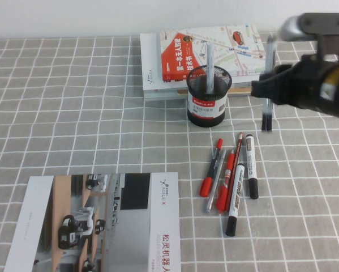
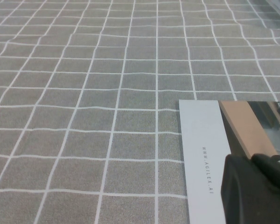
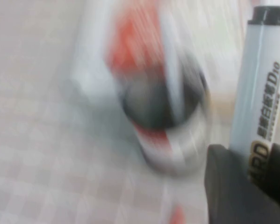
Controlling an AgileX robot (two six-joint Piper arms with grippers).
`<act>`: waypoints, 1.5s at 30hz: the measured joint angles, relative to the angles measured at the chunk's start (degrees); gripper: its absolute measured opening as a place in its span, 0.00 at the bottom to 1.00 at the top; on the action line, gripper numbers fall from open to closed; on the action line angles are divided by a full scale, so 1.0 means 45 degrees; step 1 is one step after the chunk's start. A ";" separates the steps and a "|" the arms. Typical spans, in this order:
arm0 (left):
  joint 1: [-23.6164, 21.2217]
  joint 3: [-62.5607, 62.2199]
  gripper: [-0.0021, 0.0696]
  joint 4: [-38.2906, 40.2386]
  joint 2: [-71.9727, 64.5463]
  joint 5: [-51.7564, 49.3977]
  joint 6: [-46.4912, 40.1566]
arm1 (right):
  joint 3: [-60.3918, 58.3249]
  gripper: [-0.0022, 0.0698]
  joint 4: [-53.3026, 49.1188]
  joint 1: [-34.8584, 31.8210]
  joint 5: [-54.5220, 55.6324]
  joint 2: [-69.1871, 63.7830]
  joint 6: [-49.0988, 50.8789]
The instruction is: Put the pen into the pen holder
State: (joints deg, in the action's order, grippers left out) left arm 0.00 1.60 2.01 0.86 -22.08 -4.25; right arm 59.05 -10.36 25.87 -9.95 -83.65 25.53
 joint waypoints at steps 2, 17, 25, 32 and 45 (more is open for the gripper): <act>0.0000 0.0000 0.02 0.0000 0.0000 0.0000 0.0000 | -0.1459 0.17 -0.0477 -0.0074 0.4017 0.0764 -0.0278; 0.0000 0.0000 0.02 0.0000 0.0000 0.0000 0.0000 | 0.1428 0.17 -0.0541 -0.0322 1.3475 -0.4976 -0.1140; 0.0000 0.0000 0.02 0.0000 0.0000 0.0000 0.0000 | 0.4193 0.30 -0.1295 -0.0322 1.1140 -0.7619 -0.2172; 0.0000 0.0000 0.02 0.0000 0.0000 0.0000 0.0000 | 0.4294 0.64 -0.1434 -0.0322 1.0611 -0.7359 -0.2093; 0.0000 0.0000 0.02 0.0000 0.0000 0.0000 0.0000 | 0.0686 0.02 -0.3284 -0.0322 1.0457 -0.0988 -0.0107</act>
State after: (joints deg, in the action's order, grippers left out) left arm 0.00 1.60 2.01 0.86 -22.08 -4.25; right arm 62.13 -25.14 24.42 37.10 -88.10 25.05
